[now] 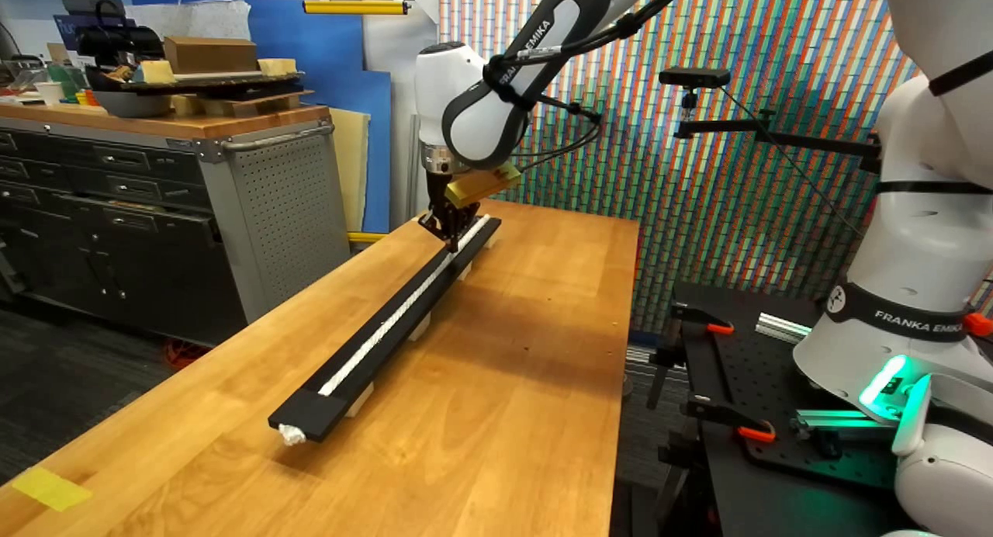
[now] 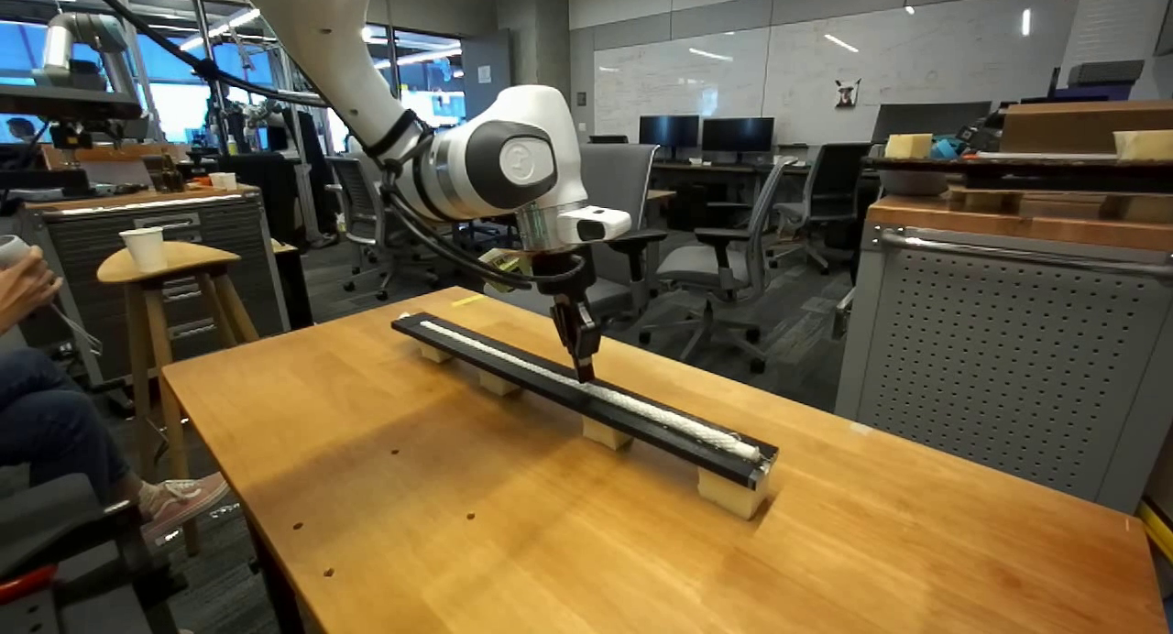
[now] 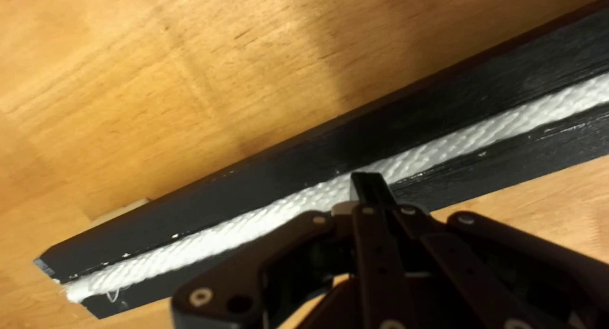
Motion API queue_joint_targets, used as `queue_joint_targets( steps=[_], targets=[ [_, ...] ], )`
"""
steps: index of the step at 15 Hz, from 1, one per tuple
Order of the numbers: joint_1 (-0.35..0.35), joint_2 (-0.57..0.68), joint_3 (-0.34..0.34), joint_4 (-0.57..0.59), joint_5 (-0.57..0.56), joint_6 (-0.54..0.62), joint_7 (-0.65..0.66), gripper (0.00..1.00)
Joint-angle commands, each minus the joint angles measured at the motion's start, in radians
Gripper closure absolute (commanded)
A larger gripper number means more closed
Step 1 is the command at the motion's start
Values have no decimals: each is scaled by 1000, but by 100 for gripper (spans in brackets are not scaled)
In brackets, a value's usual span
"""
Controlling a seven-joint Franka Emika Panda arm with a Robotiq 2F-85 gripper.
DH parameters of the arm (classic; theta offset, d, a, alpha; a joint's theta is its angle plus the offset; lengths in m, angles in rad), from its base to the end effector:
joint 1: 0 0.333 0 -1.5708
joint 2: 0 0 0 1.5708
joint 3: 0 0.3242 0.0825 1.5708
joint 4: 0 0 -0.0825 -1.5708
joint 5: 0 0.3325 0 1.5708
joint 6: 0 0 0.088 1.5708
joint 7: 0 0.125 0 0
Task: Put the rope on the skate then press on it
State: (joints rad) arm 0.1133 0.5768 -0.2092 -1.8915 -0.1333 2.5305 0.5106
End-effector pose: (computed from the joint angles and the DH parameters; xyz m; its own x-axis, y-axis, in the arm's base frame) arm 0.6125 -0.0492 0.2387 0.8902 -0.4323 0.1434 -0.4509 -0.8809 0.1439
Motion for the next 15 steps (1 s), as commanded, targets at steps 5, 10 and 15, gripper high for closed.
queue_joint_targets(
  steps=[5,10,15],
  targets=[
    [-32,94,21,89,30,-11,-50,100],
    [-40,101,25,100,41,-27,-57,100],
    [-23,43,-3,45,18,6,-33,100]
  ],
)
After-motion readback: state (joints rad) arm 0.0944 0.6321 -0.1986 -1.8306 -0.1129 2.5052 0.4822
